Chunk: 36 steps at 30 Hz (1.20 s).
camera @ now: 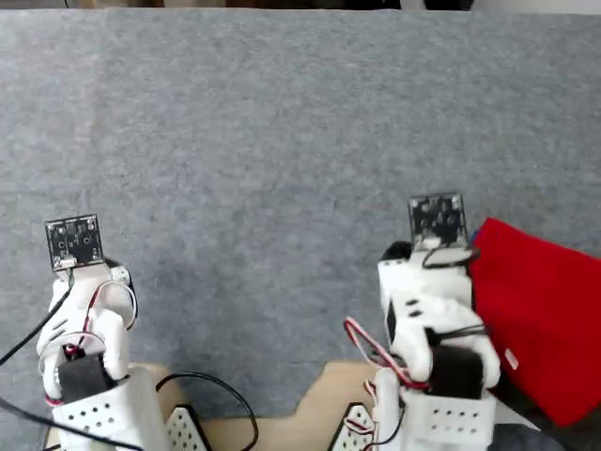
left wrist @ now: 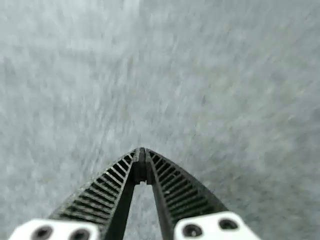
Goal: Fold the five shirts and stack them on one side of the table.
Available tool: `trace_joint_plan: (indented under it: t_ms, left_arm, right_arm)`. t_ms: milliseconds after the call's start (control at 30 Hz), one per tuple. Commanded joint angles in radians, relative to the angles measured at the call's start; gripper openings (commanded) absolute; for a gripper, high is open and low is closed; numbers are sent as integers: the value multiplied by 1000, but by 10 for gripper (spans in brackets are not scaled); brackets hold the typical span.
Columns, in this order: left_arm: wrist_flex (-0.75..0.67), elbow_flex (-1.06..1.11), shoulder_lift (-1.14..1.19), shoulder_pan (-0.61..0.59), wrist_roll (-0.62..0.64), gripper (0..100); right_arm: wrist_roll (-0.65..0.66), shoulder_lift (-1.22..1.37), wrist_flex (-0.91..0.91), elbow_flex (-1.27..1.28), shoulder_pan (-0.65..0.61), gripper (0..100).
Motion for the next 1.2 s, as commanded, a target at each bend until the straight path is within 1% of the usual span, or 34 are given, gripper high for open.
trace_joint_plan:
  t_ms: [0,133,233,367,433,533,633,867,1167]
  left_arm:
    - [-35,69,-81,-35,-6,20]
    - [-35,157,-81,-46,-12,20]
    - [-2,164,-79,-40,-8,20]
    - [49,164,-79,-41,-12,20]
    - [72,164,-79,-40,-12,20]
    - [98,164,-81,-34,-14,20]
    - [127,164,-79,-43,-12,20]
    - [275,164,-81,-37,-11,20]
    - [269,164,-81,-37,-9,20]
  right_arm:
    - [5,-165,-21,105,-16,6]
    - [8,-355,-25,240,-16,6]
    - [6,-329,-41,303,-1,6]
    - [8,-314,-35,404,67,7]
    - [8,-321,32,400,91,6]
    - [8,-326,160,401,96,6]
    - [6,-323,150,401,96,6]
    - [8,-323,150,401,96,6]
    - [8,-323,150,401,96,6]
